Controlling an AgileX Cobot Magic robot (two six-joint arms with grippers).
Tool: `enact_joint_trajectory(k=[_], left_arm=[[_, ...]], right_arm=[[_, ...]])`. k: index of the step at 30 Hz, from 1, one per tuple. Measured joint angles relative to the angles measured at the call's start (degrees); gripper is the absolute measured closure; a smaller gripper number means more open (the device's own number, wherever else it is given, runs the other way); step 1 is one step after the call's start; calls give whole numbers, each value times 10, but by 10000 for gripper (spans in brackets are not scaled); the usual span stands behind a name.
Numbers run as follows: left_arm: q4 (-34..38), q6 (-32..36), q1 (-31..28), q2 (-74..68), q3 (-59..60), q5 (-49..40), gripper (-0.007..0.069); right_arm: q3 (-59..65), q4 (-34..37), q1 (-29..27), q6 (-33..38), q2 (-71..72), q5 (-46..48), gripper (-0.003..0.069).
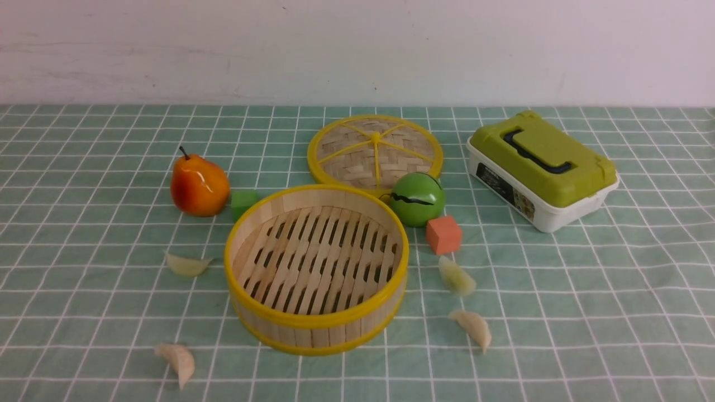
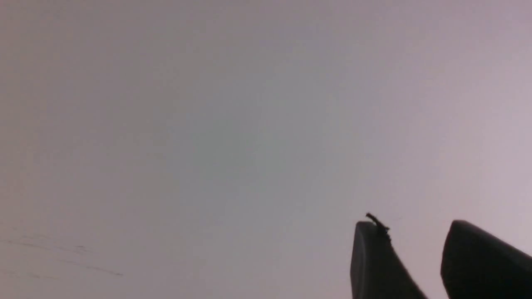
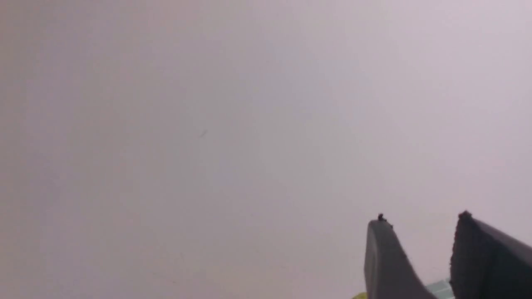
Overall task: Put the dumplings into the steamer on the table with the blue tablecloth.
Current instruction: 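Reach for and grasp a dumpling on the table with the left gripper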
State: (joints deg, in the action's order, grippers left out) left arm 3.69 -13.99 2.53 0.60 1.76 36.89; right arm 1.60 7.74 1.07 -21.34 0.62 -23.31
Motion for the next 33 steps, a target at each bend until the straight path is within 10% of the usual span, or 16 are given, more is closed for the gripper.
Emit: enact_joint_trajectory(k=[9,22,33], left_arm=[[-62,-171,0,-48,-158,-155,578],[-59,-249,3,-443,-356,-470,638],[109,-92,141,-680,-368,-607,638]], right_arm=[[-115,2,0,27,-54,28,669],[-326,49,0,243,-381,459,661],[-340,256,18,477,-542,561,661]])
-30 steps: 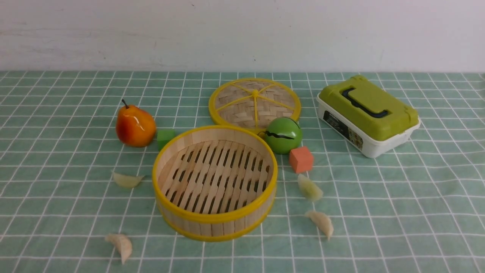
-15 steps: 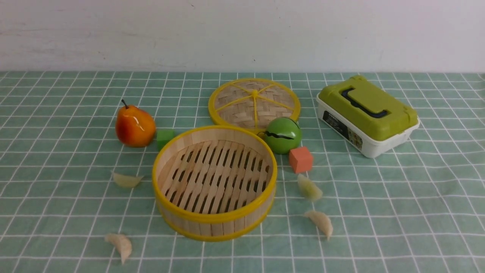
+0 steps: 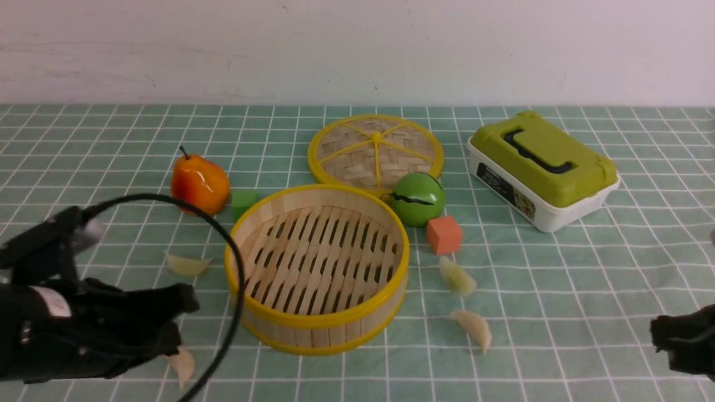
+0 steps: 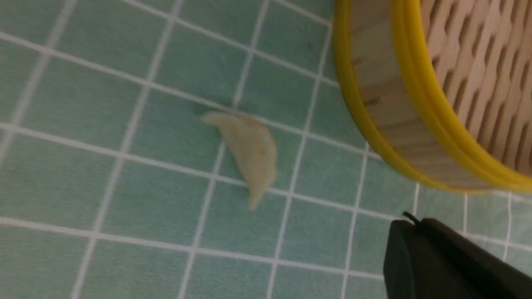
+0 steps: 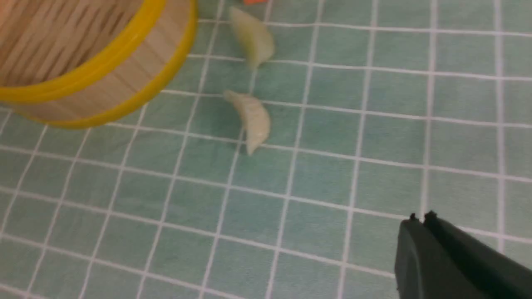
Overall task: Put the dumplings into the steamer on the table with the blue tablecloth.
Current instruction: 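Reach for and grasp a dumpling on the table with the left gripper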
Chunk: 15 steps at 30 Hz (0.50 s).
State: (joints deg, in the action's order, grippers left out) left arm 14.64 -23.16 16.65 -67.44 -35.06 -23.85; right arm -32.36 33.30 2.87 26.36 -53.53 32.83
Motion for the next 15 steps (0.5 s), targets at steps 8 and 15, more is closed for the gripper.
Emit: enact_joint_trajectory(k=[8,15], left_arm=[[-11,15,11,-88,-105,-103,589],[-110,-31,11,-156,-123,-141,321]], right_arm=[[-3,54,88,123,-84,-5,661],[-16,35,130,124,-139,52,659]])
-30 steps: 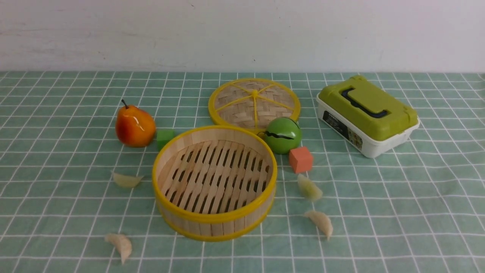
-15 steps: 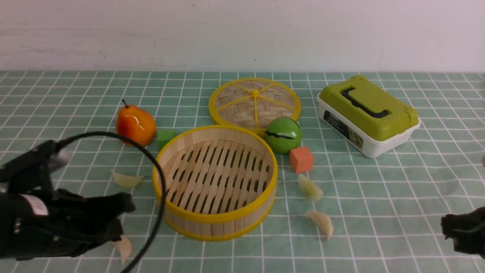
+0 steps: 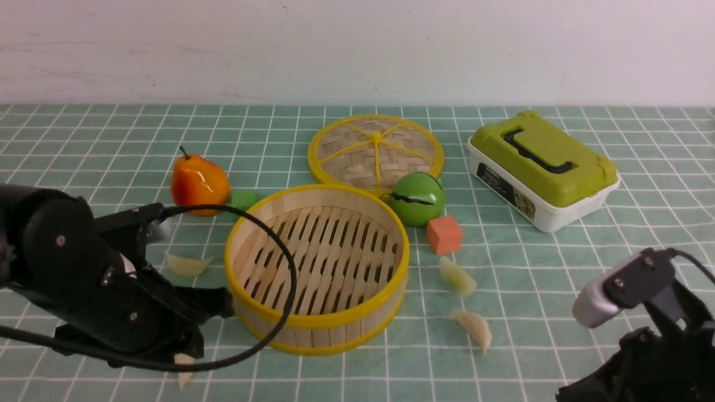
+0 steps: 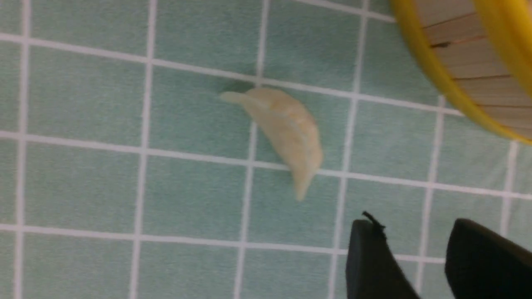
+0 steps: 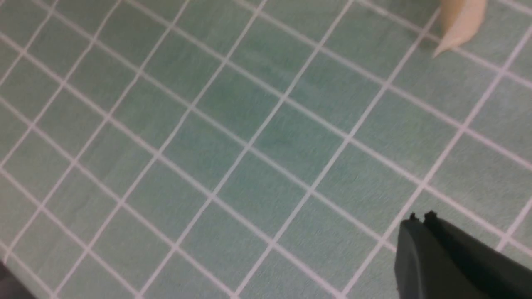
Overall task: Put the dumplings into the steamer on the table with the blue tablecloth.
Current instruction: 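Reach for and grasp a dumpling on the table with the left gripper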
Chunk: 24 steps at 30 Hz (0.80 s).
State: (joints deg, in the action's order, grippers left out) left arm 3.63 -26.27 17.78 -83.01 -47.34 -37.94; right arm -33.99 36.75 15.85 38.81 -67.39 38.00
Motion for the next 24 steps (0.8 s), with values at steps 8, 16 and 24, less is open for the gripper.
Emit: enact_joint_trajectory(k=[8,16,24], left_arm=[[-111,-124,0,-90,-1,53,203],[-150,-171,0,-138,-8,83,349],[-131,-125,2,-90,-84,9,426]], right_arm=[[-4,0,2,0,-7,1,657],[-4,15,2,1,-7,-2,652],[-4,16,2,1,-7,-15,647]])
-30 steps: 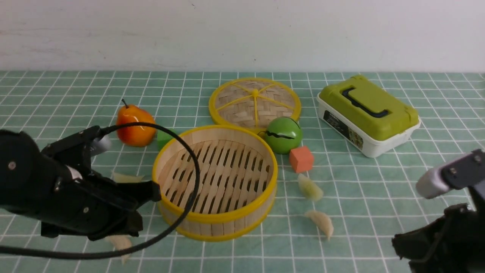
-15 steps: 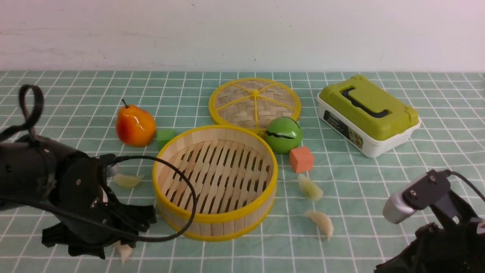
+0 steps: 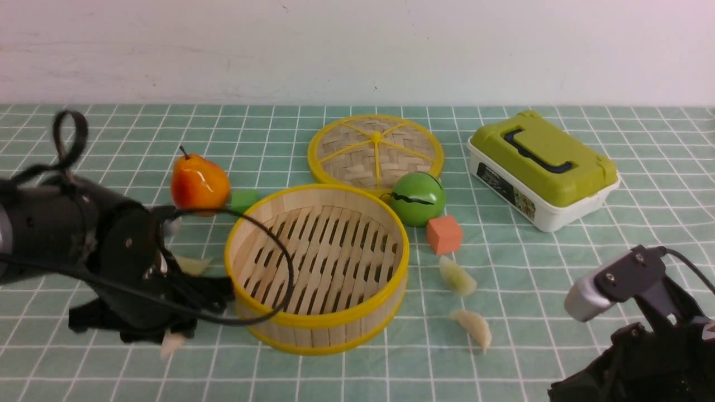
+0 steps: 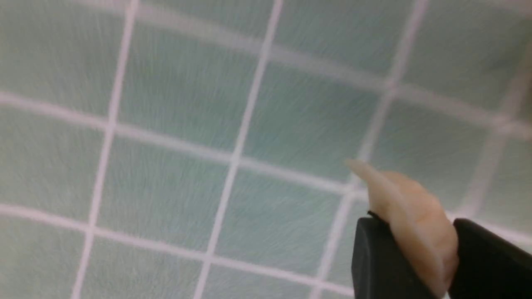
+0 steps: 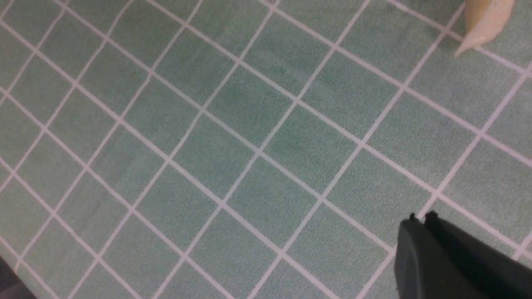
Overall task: Put the dumplings into the steamer on the table with the blue tablecloth.
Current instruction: 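Reach for and grasp a dumpling on the table with the left gripper, then place the dumpling into the bamboo steamer basket with the left gripper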
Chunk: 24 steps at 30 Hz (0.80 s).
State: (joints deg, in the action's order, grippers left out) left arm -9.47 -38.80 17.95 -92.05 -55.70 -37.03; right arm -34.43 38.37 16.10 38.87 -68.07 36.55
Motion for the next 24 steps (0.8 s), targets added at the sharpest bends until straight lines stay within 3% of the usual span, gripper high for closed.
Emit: enact_joint_trajectory(k=[5,10,24], left_arm=[[82,106,0,21,-125,-25,426],[185,217,0,-53,-218,-44,426],[202,236,0,-280,-400,-106,412]], right_arm=[[0,8,0,0,0,-13,643],[0,21,0,1,0,-22,638],[0,26,0,5,0,-25,624]])
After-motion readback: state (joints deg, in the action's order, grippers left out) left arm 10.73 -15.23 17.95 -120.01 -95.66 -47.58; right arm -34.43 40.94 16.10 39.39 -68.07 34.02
